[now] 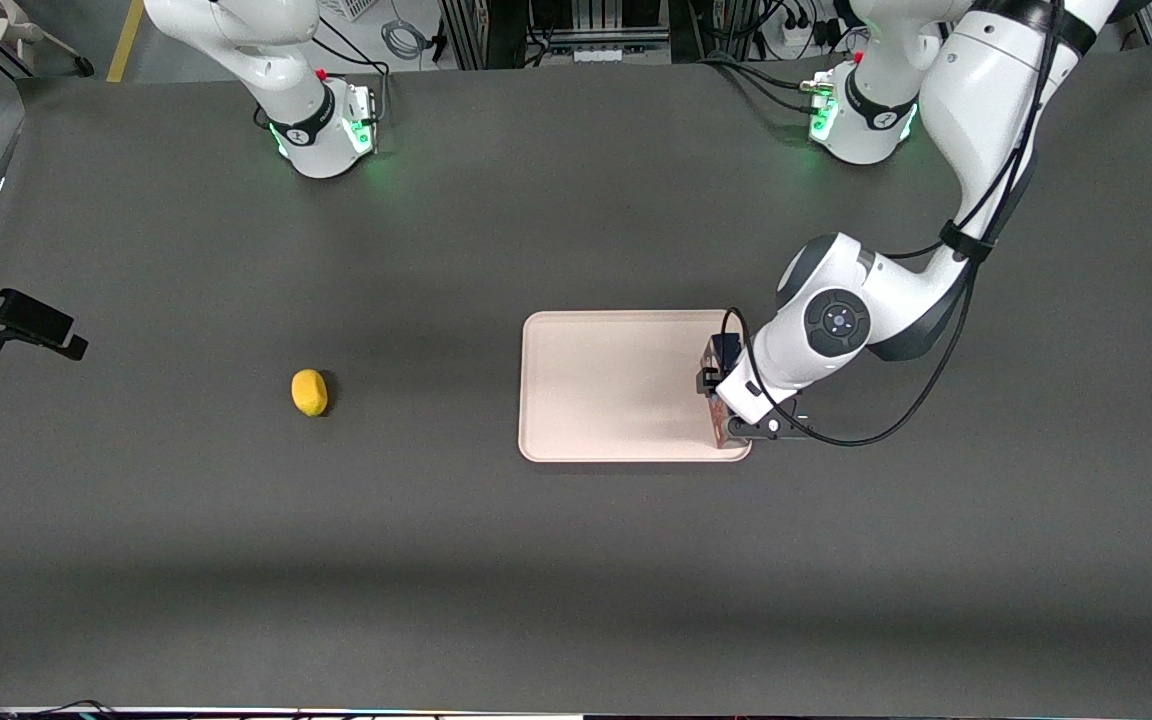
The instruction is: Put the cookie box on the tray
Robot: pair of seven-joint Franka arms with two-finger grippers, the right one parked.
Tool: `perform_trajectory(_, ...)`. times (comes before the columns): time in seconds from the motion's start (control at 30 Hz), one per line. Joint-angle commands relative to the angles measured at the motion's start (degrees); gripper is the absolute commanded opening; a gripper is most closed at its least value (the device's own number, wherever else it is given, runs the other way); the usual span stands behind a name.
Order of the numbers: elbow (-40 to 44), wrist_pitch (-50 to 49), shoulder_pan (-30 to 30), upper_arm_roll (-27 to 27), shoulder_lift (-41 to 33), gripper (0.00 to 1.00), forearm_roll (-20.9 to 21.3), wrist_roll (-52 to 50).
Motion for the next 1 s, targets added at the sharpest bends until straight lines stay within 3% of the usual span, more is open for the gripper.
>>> perform_trajectory(0.0, 0.71, -2.16, 0.3, 0.04, -2.49, 1.0, 0.91, -1.05)
perform_trajectory(0.2, 5.1, -12.96, 0.74, 0.92, -8.38, 1.0, -0.49, -0.79)
perform_trajectory(0.4, 14.67, -26.13, 1.09, 5.13, -14.0, 1.0, -6.29, 0.0)
perform_trajectory(0.7, 29.53, -54.7, 1.53, 12.42, -22.18, 1.0, -5.86, 9.3)
perform_trajectory(0.83, 29.11, -60.69, 2.23, 16.38, -27.88, 1.0, -5.6, 15.72)
perform_trajectory(0.97, 22.01, -61.15, 2.5, 19.72, -35.17, 1.0, -5.51, 21.35)
